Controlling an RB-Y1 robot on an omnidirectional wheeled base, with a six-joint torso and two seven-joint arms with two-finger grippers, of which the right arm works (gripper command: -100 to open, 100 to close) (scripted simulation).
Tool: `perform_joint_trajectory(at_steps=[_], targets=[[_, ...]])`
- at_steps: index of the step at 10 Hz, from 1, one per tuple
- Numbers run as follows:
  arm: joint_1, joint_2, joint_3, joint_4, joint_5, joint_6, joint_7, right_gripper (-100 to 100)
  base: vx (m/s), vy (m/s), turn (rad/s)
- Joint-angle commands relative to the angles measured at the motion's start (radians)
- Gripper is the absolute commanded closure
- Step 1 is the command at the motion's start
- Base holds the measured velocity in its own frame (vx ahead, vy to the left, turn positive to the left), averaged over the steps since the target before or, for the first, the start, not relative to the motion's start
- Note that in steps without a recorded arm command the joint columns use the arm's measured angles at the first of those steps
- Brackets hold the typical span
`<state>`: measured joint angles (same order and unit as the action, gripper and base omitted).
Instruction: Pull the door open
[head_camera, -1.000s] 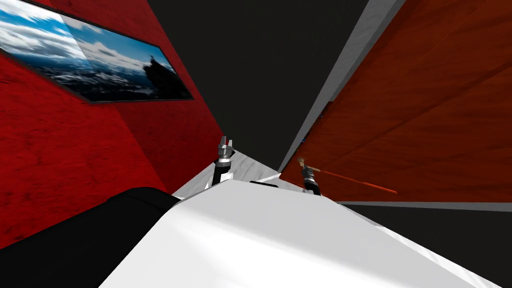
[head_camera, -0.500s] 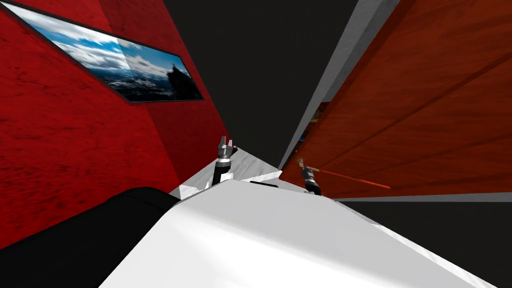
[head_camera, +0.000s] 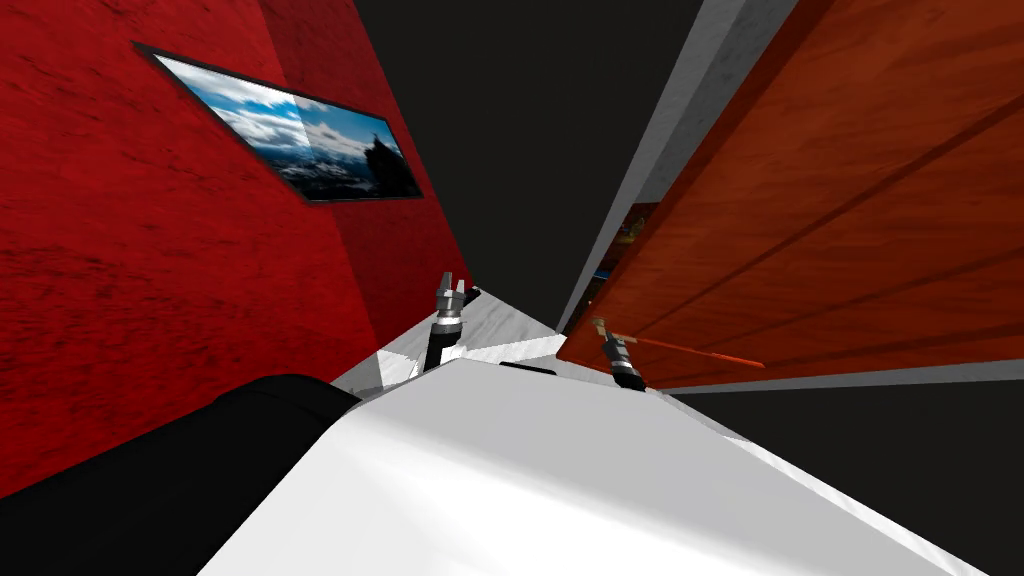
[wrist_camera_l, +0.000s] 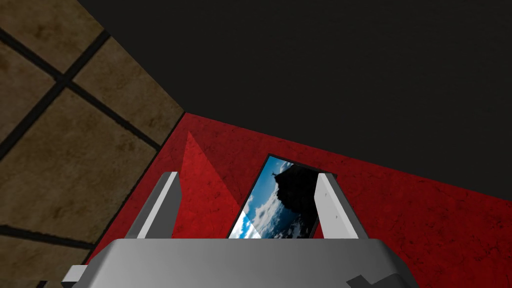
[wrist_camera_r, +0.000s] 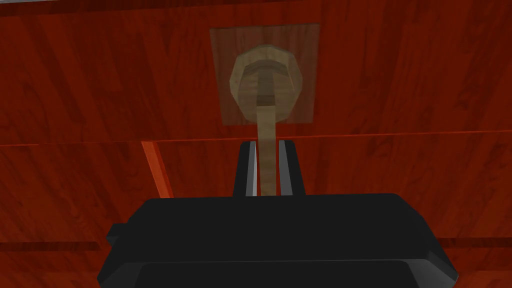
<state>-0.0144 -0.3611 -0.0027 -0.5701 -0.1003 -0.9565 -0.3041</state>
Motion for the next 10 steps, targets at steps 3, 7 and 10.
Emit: perform_joint_trajectory(at_steps=[3,7,10], targets=[[0.030,-0.025,0.027,0.000,0.015,-0.040,-0.035,100,-0.168,-0.035,0.082],[0.064,-0.055,0.049,0.003,0.027,-0.091,-0.071,100,-0.171,-0.046,0.112],[0.092,-0.080,0.068,0.005,0.036,-0.135,-0.101,100,-0.198,-0.067,0.128]])
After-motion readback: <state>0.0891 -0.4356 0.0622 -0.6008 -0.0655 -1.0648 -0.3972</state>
